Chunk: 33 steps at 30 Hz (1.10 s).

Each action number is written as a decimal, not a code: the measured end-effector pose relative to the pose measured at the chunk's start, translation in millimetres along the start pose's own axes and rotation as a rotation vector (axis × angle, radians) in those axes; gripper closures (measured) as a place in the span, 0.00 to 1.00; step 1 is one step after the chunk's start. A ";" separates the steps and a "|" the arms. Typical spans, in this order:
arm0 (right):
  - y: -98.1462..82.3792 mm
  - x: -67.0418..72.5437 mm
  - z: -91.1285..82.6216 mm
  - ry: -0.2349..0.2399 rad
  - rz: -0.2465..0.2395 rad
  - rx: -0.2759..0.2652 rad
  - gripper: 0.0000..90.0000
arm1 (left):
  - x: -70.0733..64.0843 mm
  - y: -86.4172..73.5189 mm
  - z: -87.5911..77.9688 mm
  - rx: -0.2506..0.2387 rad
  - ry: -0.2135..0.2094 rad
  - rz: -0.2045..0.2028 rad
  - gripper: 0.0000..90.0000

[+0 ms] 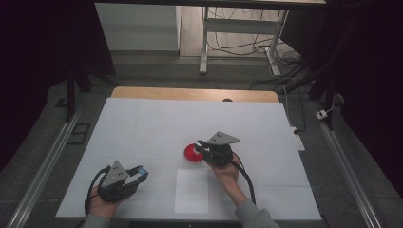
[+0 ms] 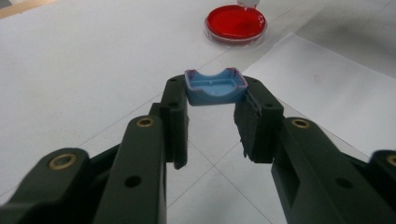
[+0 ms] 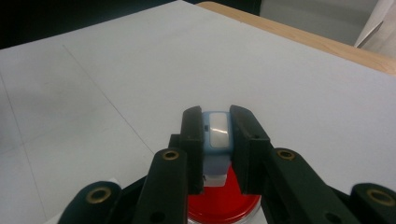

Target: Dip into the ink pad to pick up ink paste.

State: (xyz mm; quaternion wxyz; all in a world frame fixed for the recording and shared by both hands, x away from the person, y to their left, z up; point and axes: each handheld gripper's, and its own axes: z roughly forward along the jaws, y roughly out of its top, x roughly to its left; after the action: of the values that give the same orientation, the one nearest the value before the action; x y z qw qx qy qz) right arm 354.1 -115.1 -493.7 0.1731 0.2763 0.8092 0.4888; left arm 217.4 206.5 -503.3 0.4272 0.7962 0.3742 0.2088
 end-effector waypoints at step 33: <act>-6.8 0.5 10.5 -0.002 -0.025 0.082 0.84 | -1.0 0.4 1.5 0.005 -0.007 0.007 0.73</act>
State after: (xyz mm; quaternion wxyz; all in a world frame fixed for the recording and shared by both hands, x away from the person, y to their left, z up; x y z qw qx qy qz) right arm 357.6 -110.0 -504.5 0.1686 0.2734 0.8319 0.4525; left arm 217.9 204.8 -503.8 0.4260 0.7991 0.3705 0.2064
